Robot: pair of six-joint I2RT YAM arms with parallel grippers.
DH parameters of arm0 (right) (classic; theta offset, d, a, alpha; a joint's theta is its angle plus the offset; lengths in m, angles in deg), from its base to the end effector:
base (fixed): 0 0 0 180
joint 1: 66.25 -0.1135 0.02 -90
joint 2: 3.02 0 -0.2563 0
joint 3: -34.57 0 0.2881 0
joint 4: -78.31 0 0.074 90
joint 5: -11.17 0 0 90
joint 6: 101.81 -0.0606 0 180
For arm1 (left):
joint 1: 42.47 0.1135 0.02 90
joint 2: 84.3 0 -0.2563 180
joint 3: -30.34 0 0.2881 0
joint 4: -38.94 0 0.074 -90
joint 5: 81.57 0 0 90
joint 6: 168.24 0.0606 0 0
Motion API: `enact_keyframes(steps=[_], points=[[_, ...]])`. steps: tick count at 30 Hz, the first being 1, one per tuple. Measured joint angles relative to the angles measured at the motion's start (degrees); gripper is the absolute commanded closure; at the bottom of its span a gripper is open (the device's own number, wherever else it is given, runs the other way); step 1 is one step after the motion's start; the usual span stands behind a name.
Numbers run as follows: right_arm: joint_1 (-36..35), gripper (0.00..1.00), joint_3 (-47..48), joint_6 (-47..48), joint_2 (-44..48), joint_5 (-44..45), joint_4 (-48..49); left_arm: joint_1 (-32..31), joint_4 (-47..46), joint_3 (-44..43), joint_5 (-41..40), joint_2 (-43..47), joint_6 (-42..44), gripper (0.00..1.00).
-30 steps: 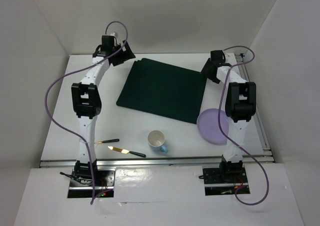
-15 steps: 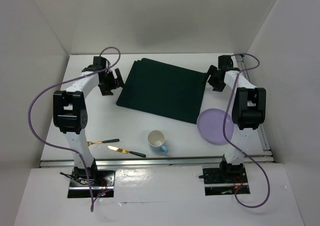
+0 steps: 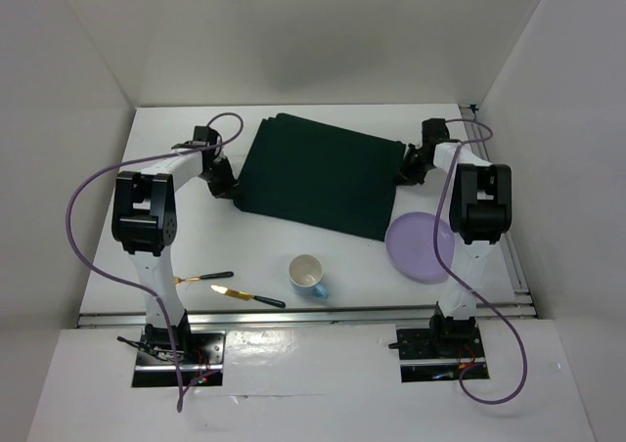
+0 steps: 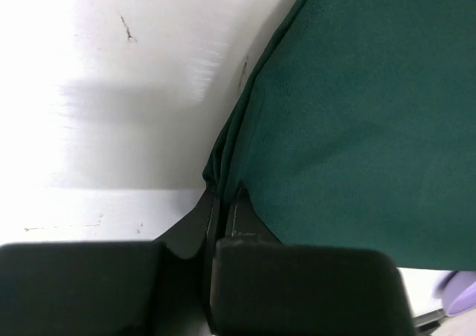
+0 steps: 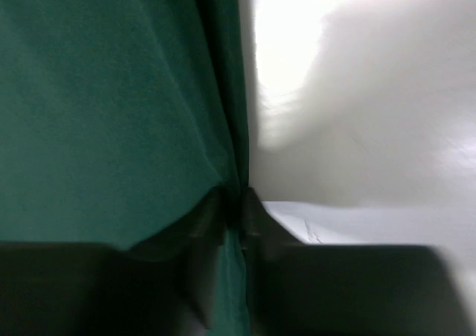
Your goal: Set the dinner table for one person
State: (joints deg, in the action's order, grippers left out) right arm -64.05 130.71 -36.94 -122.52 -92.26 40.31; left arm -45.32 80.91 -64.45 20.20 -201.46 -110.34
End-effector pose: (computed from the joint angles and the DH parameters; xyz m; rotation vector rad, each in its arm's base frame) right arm 0.4746 -0.0041 0.1057 0.5515 2.6074 0.4426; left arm 0.4600 -0.0353 0.1117 -0.6295 2.6672 -0.4567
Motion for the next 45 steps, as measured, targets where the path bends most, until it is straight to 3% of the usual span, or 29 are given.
enact_keyframes(steps=[2,15,18,19,20,21,22,23,32,35,36,37,38,40,41,45], points=[[-0.15,1.0,1.73,0.22,-1.6,-0.87,-0.28,0.39,-0.02,0.04,0.07,0.0,-0.94,1.0],[-5.97,1.0,10.21,2.54,-7.5,-3.91,-0.2,2.45,0.96,16.61,-6.56,12.9,-5.88,0.99],[-6.58,0.86,7.13,0.92,-5.95,-3.89,1.79,2.56,2.58,19.47,-6.8,15.32,-5.88,0.85],[-6.6,0.86,6.21,0.48,-5.42,-3.85,2.05,2.56,3.02,19.74,-6.82,15.56,-5.79,0.83],[-6.67,0.86,5.25,0.09,-4.81,-3.76,2.47,2.56,3.52,19.76,-6.88,15.72,-5.55,0.8],[-6.73,0.93,4.79,-0.28,-4.46,-3.45,2.43,2.56,3.76,19.74,-7.02,15.78,-5.46,0.81],[-6.78,0.97,4.7,-0.44,-4.37,-3.1,2.34,2.47,4.02,19.65,-7.04,15.78,-5.31,0.95],[-6.99,1.0,4.9,-0.59,-4.37,-2.62,2.1,2.36,4.13,19.63,-7.04,15.8,-5.16,0.99],[-7.96,1.0,7.39,-0.79,-4.39,3.74,-2.4,-0.37,4.7,20.15,-7.89,17.07,-4.04,0.98],[-7.96,1.0,7.39,-0.98,-4.37,4.63,-2.71,-1.2,5.03,20.63,-8.02,18.05,-4.09,0.86],[-7.96,0.83,7.39,-0.98,-4.37,4.74,-2.71,-1.31,5.14,20.63,-8.17,18.18,-4.13,0.68],[-7.96,0.72,7.39,-1.01,-4.37,4.76,-2.73,-1.33,5.22,20.63,-8.35,18.32,-3.93,0.56],[-7.98,0.53,7.39,-1.16,-4.35,4.83,-2.75,-1.4,5.46,20.63,-8.79,18.49,-3.8,0.44],[-7.96,0.24,7.61,-1.27,-3.89,5.14,-2.82,-1.38,7.15,20.57,-10.36,19.04,-3.69,0.08],[-7.96,0.2,7.78,-1.25,-3.41,5.79,-3.19,-1.38,8.26,20.28,-11.15,19.23,-3.78,0.0],[-7.96,0.08,7.85,-0.52,-0.81,8.52,-6.58,-1.31,12.83,16.5,-13.62,21.31,-3.61,0.0]])
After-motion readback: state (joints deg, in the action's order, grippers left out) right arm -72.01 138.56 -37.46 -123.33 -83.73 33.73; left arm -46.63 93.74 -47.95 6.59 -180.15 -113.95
